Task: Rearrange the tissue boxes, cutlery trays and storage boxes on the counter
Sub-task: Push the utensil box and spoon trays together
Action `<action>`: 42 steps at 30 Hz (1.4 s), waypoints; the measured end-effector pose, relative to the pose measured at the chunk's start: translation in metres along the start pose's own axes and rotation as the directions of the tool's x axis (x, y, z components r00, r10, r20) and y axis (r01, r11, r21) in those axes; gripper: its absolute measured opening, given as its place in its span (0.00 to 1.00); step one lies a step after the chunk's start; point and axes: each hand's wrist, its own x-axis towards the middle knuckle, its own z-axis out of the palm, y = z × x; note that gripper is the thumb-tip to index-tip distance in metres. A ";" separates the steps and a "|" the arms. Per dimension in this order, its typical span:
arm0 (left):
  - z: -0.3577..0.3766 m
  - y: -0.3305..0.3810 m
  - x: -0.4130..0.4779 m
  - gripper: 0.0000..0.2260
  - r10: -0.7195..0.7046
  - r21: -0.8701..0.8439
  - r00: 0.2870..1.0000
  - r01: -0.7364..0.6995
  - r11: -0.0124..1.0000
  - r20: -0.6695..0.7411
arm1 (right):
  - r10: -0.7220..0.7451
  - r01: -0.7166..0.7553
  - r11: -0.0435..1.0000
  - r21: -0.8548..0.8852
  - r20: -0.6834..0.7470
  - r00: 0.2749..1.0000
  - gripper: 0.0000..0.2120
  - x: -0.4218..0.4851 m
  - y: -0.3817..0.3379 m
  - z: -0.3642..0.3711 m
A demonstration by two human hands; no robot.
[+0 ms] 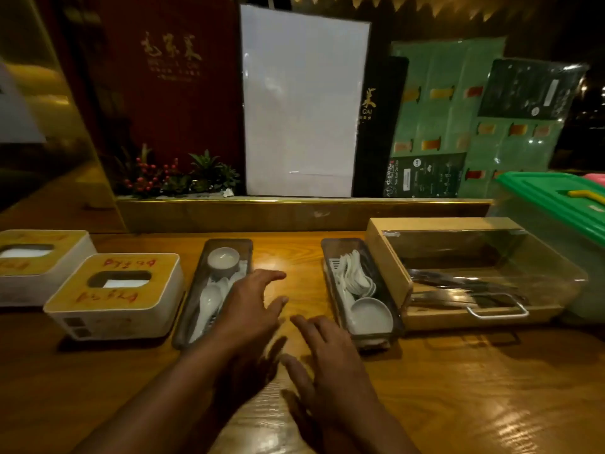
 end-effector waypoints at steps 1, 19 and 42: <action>-0.013 -0.008 -0.004 0.19 0.002 0.029 0.999 -0.001 1.000 -0.038 | -0.026 0.026 1.000 -0.002 0.057 0.998 0.32 0.006 -0.012 0.011; -0.050 -0.098 -0.021 0.30 -0.288 -0.465 0.952 0.302 0.832 0.104 | 0.300 -0.311 0.931 -0.191 -0.085 0.950 0.24 0.010 -0.045 0.050; 0.021 -0.039 0.028 0.28 -0.261 -0.599 0.889 0.448 0.664 0.376 | 0.415 -0.432 0.889 -0.151 -0.134 0.900 0.24 -0.007 -0.002 0.001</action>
